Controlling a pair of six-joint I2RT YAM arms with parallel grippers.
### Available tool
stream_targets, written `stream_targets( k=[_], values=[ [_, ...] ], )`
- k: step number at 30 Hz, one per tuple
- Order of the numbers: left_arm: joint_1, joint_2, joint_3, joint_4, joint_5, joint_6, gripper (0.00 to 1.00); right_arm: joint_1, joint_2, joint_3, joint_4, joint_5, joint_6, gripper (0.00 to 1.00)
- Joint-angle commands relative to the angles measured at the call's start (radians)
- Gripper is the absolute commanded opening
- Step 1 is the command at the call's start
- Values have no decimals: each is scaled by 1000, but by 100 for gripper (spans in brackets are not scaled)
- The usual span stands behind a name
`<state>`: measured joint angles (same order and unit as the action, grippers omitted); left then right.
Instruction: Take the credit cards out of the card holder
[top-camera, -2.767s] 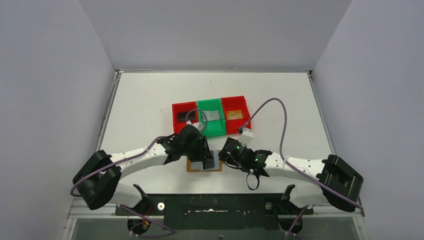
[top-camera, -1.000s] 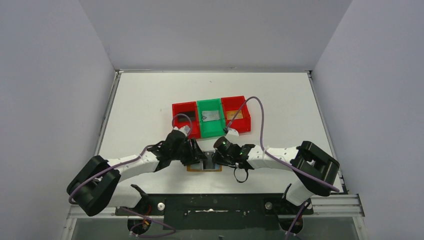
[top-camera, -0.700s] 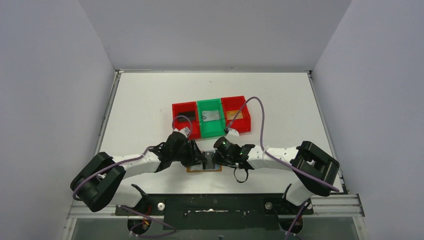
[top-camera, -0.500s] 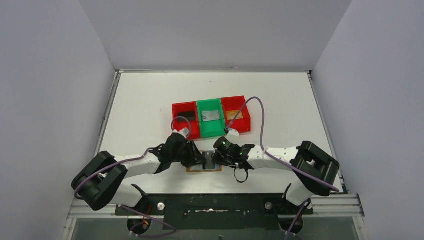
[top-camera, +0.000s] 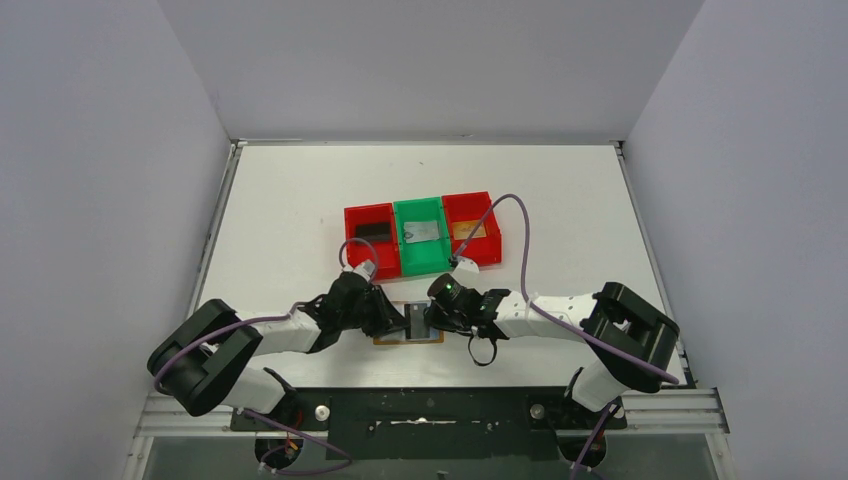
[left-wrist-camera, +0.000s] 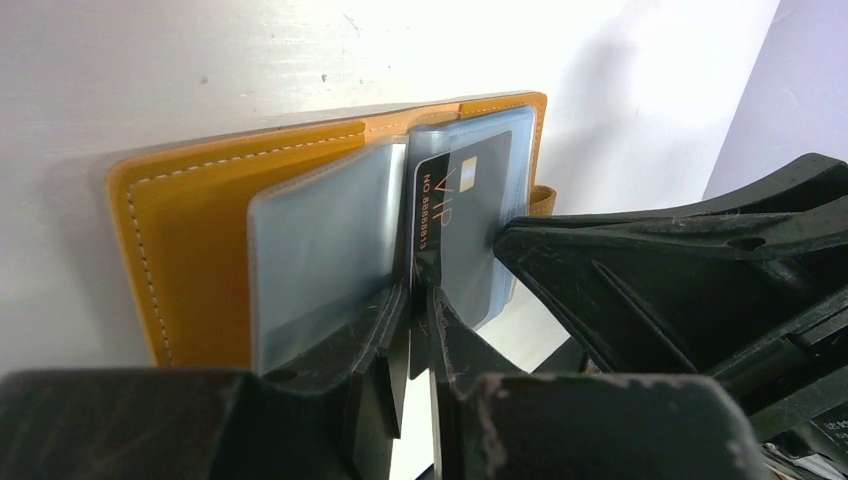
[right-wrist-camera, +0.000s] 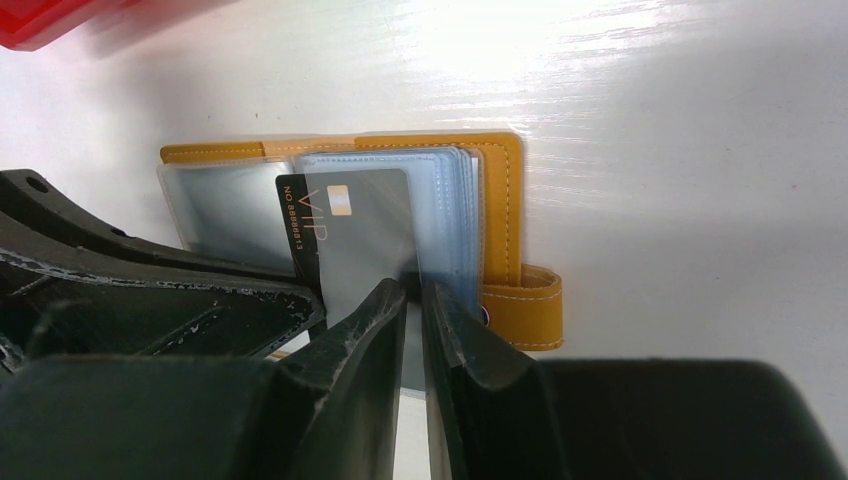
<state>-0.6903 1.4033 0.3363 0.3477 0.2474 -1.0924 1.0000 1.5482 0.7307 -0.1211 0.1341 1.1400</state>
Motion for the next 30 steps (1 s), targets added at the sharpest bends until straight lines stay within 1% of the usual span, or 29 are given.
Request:
stream_targets(
  k=[1,4,16,23,26,30],
  values=[
    [5,-3,-11,35,4,-3,9,-10,-6,-28,-49,35,3,16],
    [8,-7,-15,34,5,-3,0,-10,-9,-30,-50,36,5,16],
    [33,-53,-31,-16,9,19,0,-12,-8,-33,-52,41,13,16],
    [40,-86,-17,-83,-3,49,0,-15,-7,-31,-59,45,15,16],
    [44,-98,-19,-74,3,47,0,-15,-4,-28,-54,41,11,16],
    [44,-74,-19,-5,35,23,16,-15,2,-27,-49,36,9,16]
  ],
)
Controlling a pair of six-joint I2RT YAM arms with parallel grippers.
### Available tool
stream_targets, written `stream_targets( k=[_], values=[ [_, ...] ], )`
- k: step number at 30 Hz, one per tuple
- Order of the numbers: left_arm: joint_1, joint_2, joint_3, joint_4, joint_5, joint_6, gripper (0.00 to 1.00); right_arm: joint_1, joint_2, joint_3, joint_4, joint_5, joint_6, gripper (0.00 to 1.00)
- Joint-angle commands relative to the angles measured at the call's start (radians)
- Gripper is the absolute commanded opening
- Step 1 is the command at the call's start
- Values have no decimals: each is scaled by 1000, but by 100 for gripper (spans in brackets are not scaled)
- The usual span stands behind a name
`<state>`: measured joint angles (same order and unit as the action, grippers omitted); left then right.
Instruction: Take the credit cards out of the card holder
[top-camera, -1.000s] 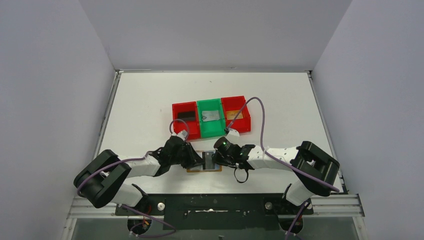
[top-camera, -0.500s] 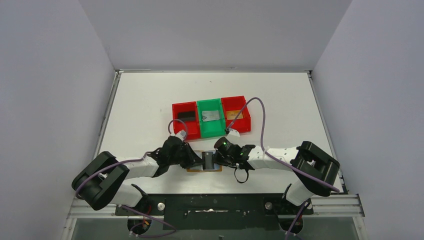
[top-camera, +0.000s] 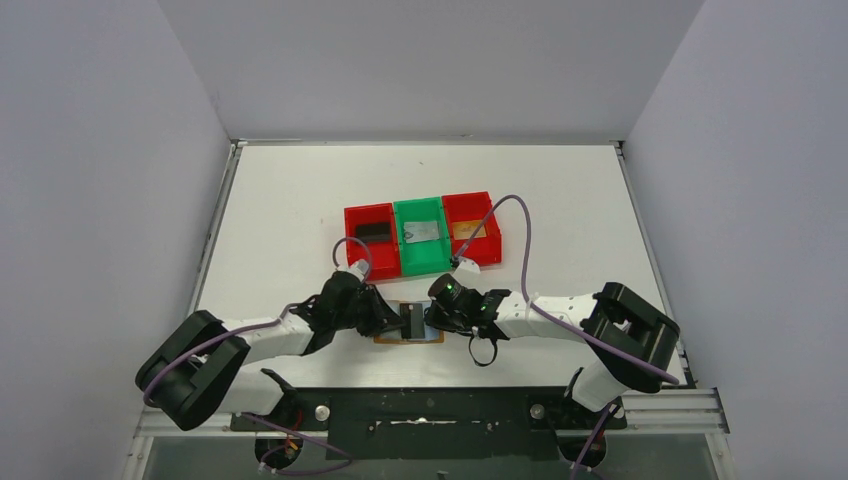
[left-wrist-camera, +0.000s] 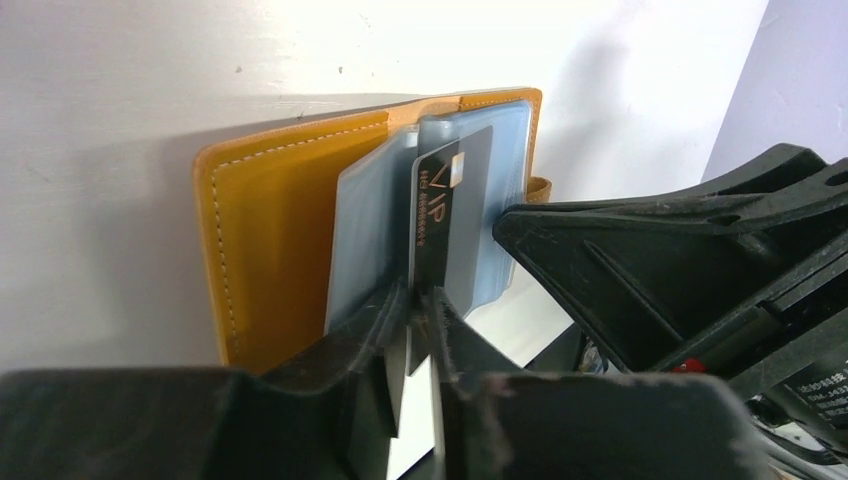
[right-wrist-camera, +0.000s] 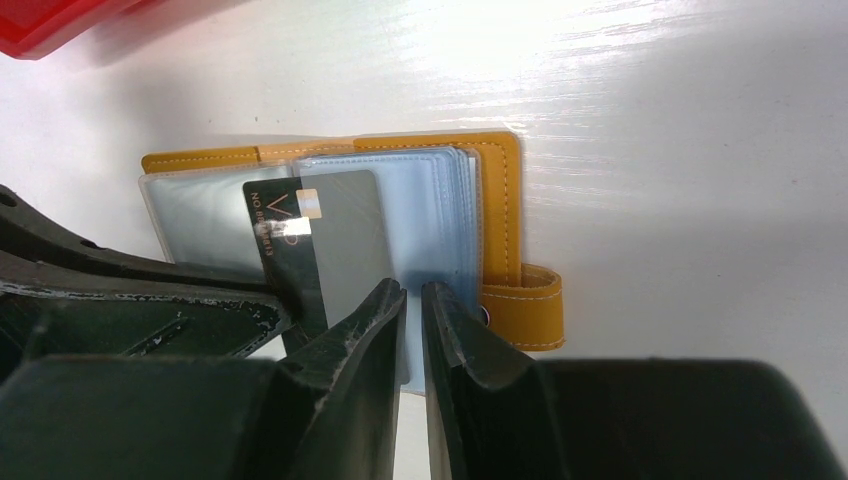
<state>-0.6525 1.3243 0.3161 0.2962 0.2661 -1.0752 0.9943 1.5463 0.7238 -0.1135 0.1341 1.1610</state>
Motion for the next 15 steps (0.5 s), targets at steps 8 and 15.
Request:
stream_targets(
  k=[8,15],
  values=[
    [3,101,-14,180,53,-52,24,-10,9,-20,-49,26,-14,16],
    [1,122,-22,190,39,-53,18,-12,8,-18,-51,25,-15,16]
  ],
)
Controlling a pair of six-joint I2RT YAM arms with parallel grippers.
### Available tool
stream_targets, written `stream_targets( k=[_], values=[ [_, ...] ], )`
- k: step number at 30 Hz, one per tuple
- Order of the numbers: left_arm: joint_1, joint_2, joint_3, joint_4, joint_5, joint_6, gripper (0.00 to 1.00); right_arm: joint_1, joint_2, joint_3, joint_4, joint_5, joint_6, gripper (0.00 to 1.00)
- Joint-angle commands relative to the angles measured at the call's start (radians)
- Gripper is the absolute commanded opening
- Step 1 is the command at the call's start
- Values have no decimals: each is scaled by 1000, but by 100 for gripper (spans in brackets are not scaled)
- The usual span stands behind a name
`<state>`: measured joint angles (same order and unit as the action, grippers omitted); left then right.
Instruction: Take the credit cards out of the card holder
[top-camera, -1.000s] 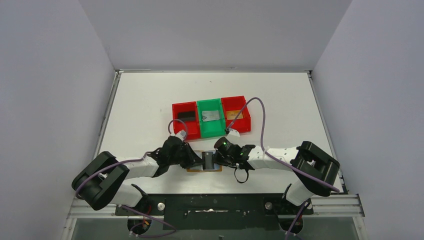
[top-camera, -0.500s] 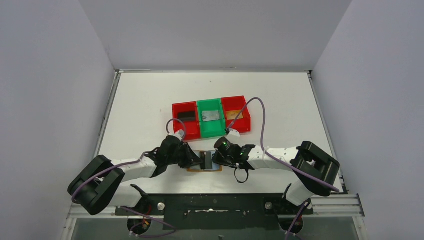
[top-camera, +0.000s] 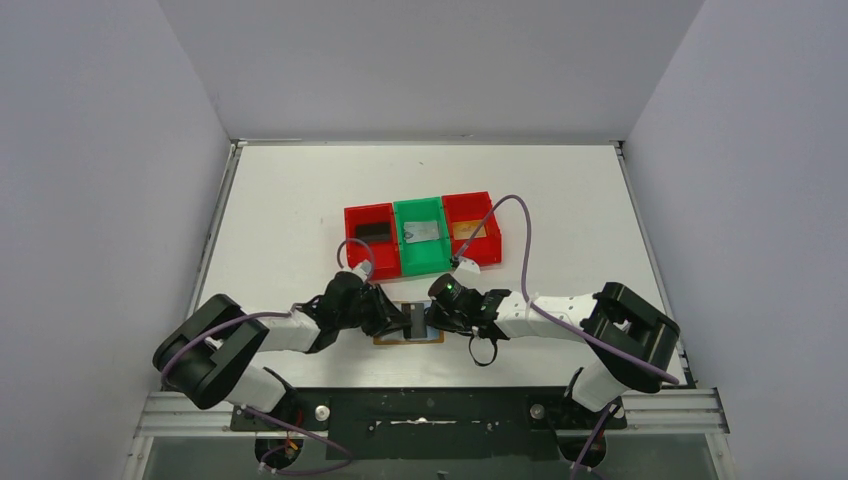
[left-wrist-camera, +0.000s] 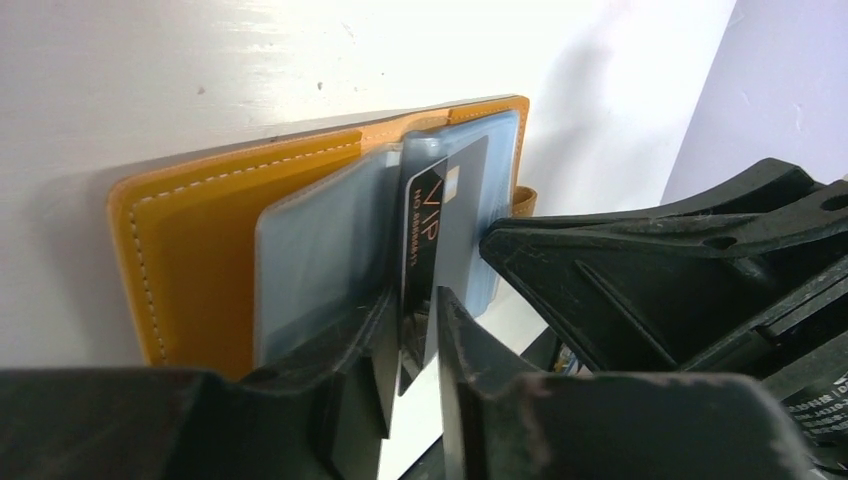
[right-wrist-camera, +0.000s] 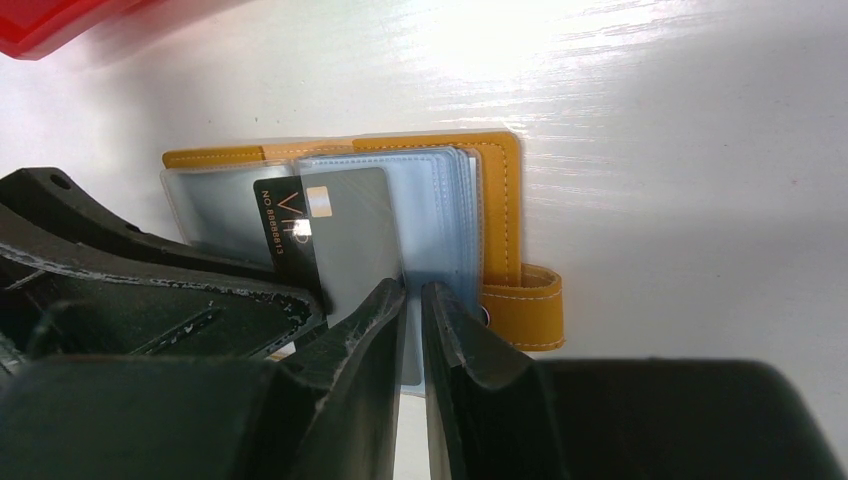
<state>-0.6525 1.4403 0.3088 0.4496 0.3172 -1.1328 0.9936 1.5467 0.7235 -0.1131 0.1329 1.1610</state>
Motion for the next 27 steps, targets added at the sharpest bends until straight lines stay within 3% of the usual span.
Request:
stream_targets(
  k=[1,6,18,27],
  values=[
    [1,3,-17,32,-19,5,14,-13,4,-19,-54,29,-15,16],
    [3,-38,-23,-16,-43,19,0,-16,-8,-32,-52,35,-10,16],
    [25,-255,5,-312,-117,118,0,-29,-28,-25,-83,44,-22,16],
    [41,-393,73,-479,-132,172,0,-28,-111,-7,18,-20,-127,25]
  ],
)
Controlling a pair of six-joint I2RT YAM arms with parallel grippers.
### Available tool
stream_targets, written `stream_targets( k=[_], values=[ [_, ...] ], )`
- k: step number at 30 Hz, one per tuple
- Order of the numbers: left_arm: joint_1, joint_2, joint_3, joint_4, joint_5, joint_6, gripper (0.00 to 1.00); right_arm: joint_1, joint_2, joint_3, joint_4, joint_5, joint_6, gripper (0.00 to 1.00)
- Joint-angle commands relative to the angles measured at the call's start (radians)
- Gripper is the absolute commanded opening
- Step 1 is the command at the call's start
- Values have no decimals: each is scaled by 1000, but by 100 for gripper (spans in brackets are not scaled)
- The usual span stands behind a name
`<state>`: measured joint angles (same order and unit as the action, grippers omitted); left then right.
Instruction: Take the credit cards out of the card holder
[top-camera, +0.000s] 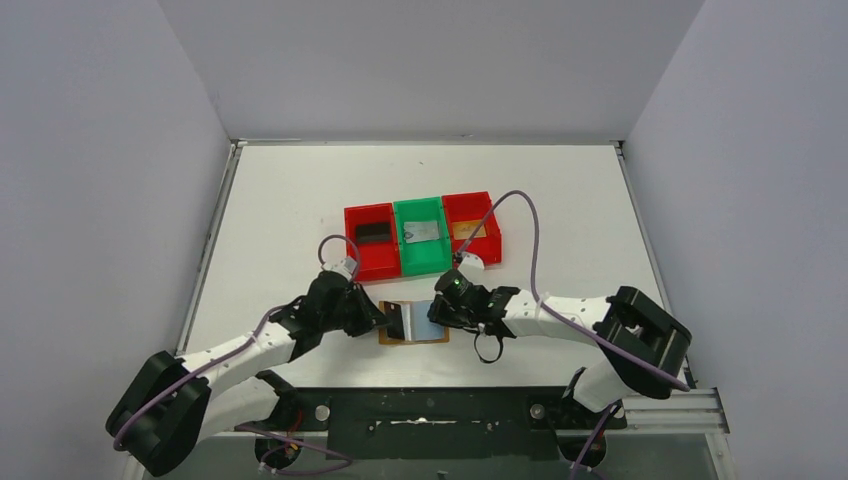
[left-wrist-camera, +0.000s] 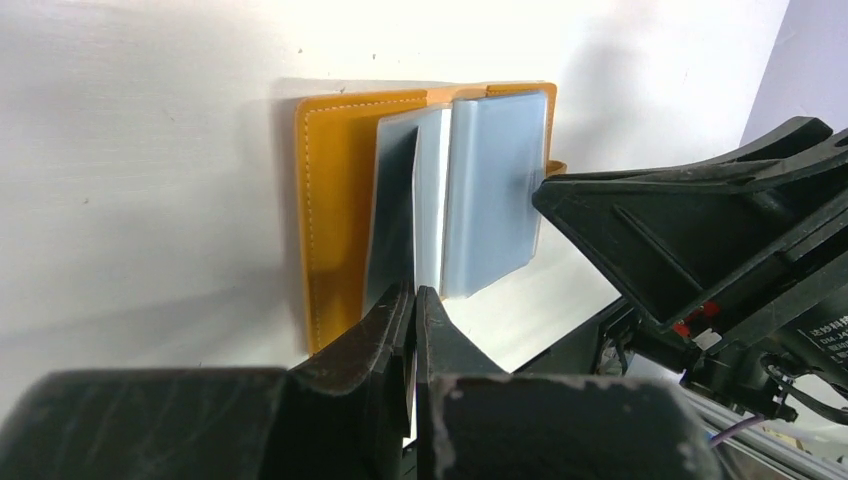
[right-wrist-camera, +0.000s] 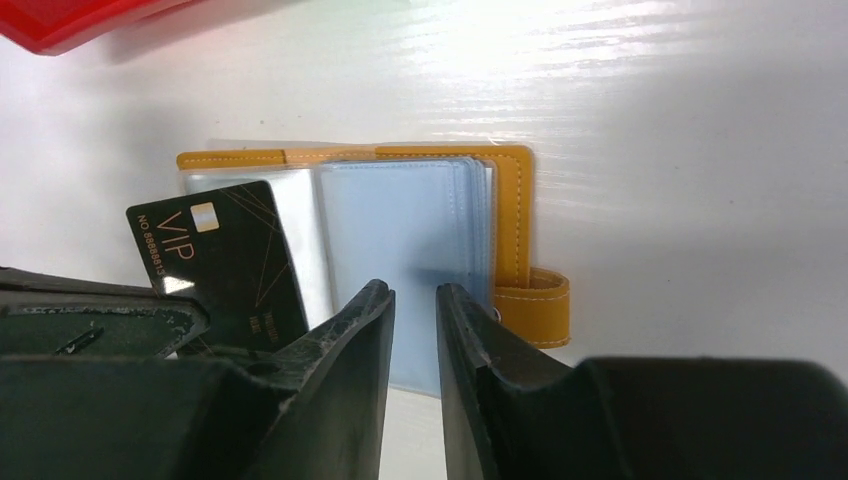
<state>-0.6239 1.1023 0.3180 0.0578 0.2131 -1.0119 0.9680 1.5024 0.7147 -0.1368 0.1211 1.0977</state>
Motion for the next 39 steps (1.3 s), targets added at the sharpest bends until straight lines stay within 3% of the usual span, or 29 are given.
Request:
stream_targets(
  k=[1,11,18,24,28,33,39],
  values=[
    [15,-69,64,-92,-29,52,0,4,-77,8,55,-15,-79,25],
    [21,-153,99,-132,-22,43,0,44,17,113,89,-97,-161,28],
    [24,-227,133,-224,-78,57,0,39,136,111,-75,-27,-68,28],
    [28,-290,128,-265,-115,58,0,53,140,126,-91,-3,-86,30],
    [30,-336,116,-238,-114,54,0,63,56,139,-34,3,-122,36],
    [30,-377,94,-188,-95,41,0,45,-62,107,62,15,-141,52],
    [30,-454,54,-143,-61,35,0,21,-237,-78,435,-63,-174,60]
  ],
)
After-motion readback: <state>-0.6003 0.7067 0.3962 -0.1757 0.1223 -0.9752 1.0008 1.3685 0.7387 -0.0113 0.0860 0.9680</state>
